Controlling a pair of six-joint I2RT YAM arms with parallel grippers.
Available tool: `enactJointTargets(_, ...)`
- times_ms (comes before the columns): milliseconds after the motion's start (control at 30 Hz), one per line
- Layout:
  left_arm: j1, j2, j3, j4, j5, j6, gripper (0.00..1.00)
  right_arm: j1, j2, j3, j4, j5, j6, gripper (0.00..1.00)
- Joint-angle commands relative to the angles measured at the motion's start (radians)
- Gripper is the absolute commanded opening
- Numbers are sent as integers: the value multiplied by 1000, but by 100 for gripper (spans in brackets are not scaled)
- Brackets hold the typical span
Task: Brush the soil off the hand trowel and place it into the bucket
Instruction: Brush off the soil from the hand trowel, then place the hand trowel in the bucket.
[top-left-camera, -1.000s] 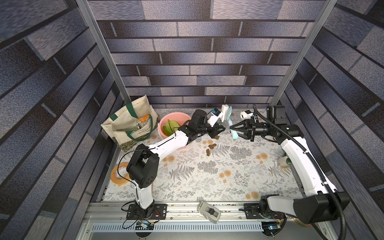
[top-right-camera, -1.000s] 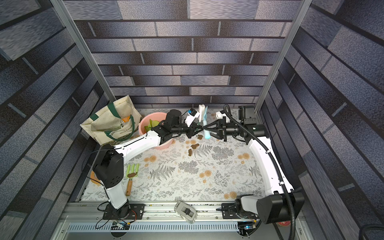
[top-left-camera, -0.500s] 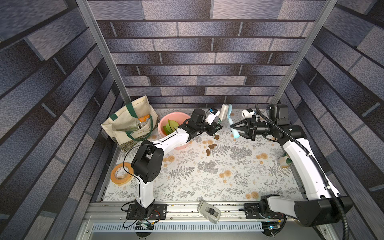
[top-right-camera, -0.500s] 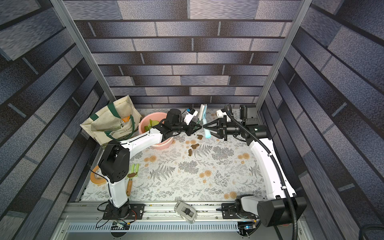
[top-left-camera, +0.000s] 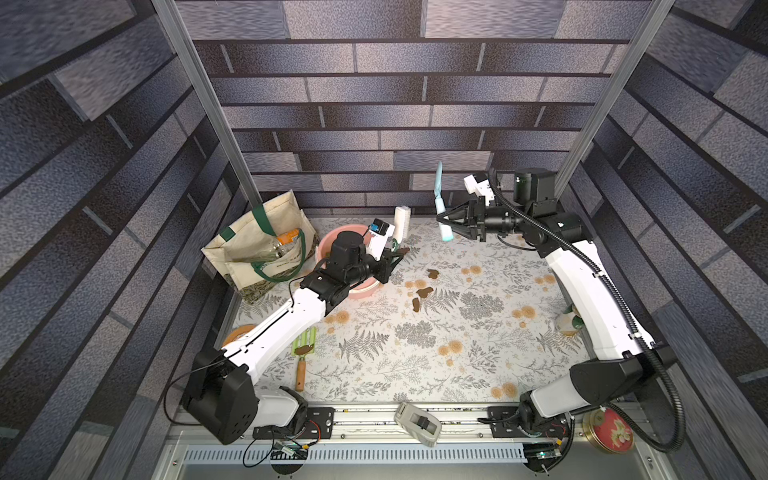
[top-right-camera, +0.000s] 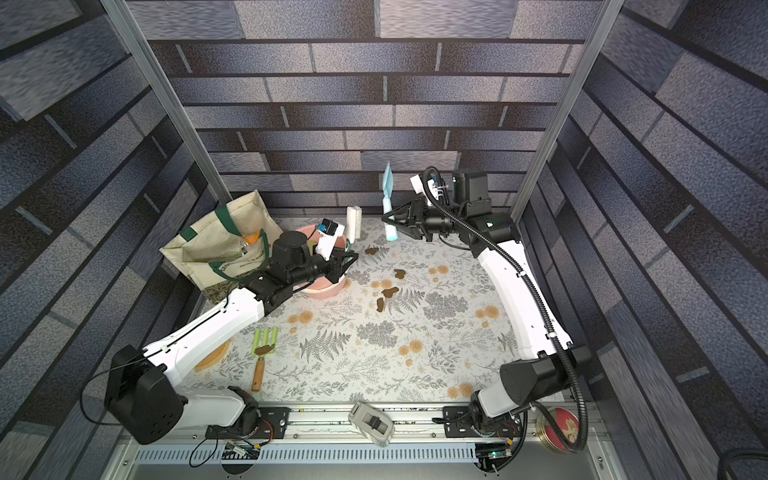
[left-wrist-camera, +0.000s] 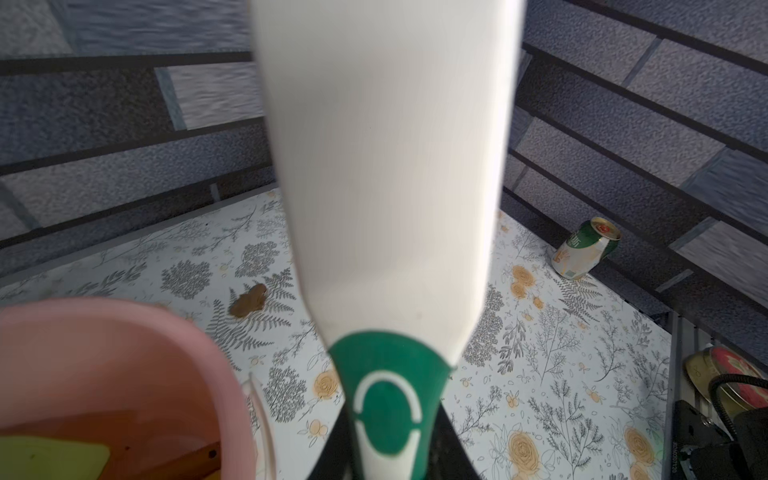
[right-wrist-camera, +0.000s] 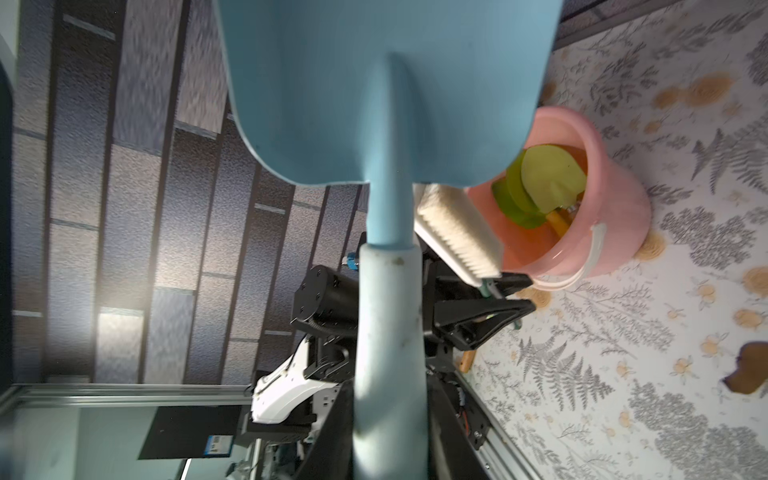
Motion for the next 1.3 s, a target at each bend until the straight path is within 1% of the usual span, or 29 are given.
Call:
enactJointTargets(0, 25, -122, -69, -96, -122, -39, 0, 78, 50, 67, 44, 220, -133, 19)
enactJointTargets(100, 69, -243, -105, -169, -184, -47, 0, 159, 131, 130, 45, 367, -200, 18)
enactJointTargets(233, 138, -381, -133, -244, -207, -56, 0, 244, 241, 188, 57, 529, -272, 18)
enactJointTargets(333, 188, -464, -153, -291, -222, -73, 0, 290, 323, 216, 67, 628, -303, 18)
enactJointTargets(433, 226, -522, -166, -321, -237, -90, 1, 339, 410, 262, 64, 691, -328, 18)
enactJointTargets(500, 247, -540, -166, -343, -239, -98, 1, 374, 461, 307, 45, 732, -339, 17)
enactJointTargets(533, 254, -546, -164, -352, -240, -102, 1, 388, 511, 324, 40, 746, -343, 17)
enactJointTargets(600, 265, -554, -166, -359, -240, -106, 0, 421, 567, 365, 15, 808, -347, 16)
enactJointTargets(733, 279, -545, -170, -352, -234, -108, 1, 470, 642, 376, 56, 894, -346, 17)
enactJointTargets(800, 284, -530, -169, -348, -221, -112, 1, 482, 698, 413, 51, 935, -326, 17)
enactJointTargets(967, 288, -523, -174, -344, -214, -115, 1, 499, 827, 551, -27, 971, -296, 18)
enactJointTargets(1067, 289, -529, -181, -341, -216, -115, 1, 511, 888, 634, -92, 1000, -291, 20)
enactJointTargets(1167, 291, -531, -184, -338, -216, -117, 1, 519, 926, 695, -149, 1013, -268, 22)
enactJointTargets(1267, 291, -531, -184, -337, -213, -117, 1, 521, 926, 699, -162, 1032, -254, 28)
